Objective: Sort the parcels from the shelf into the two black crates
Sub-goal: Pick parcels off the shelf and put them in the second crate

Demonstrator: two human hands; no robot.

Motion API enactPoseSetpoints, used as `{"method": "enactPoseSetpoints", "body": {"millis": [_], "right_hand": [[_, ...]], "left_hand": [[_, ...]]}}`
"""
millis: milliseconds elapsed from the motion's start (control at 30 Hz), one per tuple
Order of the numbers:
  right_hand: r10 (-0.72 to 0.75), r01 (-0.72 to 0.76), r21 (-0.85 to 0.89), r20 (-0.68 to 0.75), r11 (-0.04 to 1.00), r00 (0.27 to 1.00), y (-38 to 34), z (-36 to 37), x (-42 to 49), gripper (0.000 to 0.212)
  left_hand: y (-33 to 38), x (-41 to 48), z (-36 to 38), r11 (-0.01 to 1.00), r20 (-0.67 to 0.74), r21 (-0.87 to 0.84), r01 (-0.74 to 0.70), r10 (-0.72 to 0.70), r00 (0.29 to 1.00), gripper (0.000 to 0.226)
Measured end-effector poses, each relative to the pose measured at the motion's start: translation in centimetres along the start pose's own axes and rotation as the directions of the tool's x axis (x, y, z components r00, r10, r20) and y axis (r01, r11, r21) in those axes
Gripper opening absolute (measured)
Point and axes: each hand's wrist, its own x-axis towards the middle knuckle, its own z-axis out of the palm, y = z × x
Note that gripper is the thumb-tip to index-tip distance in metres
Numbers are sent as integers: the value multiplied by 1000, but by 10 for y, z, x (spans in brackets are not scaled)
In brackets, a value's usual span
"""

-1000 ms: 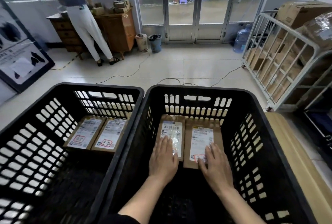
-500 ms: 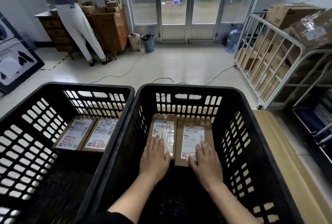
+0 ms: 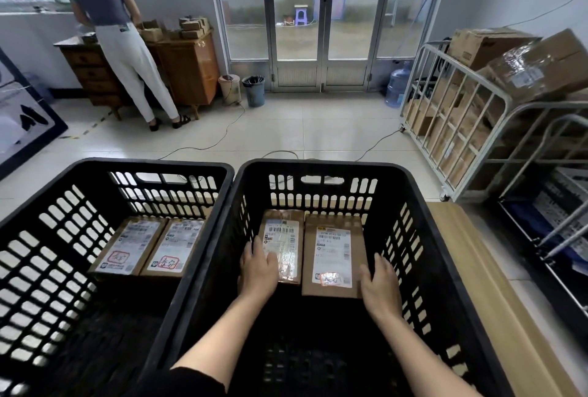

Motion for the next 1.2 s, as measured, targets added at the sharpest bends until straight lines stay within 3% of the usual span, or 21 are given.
{"method": "enactPoseSetpoints", "body": {"millis": [100, 167, 233, 367, 600, 900, 1200], "right_hand": [[168, -191, 180, 133, 965, 977, 4, 1, 0, 58], [237, -331, 356, 283, 874, 929, 7, 4, 1, 54], [231, -383, 469, 348, 796, 908, 10, 4, 3, 45], [247, -382, 559, 303, 736, 920, 4, 0, 3, 39], [209, -293, 632, 206, 717, 956, -24, -37, -9, 33], [84, -99, 719, 56, 688, 995, -71, -107, -54, 28], [32, 28, 737, -67, 675, 997, -120, -132, -168, 35]], "left_hand": [[-4, 2, 1, 960, 59, -183, 213, -206, 977, 52], [-7, 3, 0, 911, 82, -254, 324, -314, 946, 44], [-7, 2, -1, 873, 91, -332, 358, -348, 933, 40], [4, -4, -5, 828, 38, -446, 340, -363, 931, 34], [31, -21, -25, 805, -21, -547, 229, -287, 958, 29], [70, -55, -78, 787, -37, -616, 20, -54, 998, 21], [64, -125, -167, 707, -33, -693, -140, 163, 986, 13]]}}
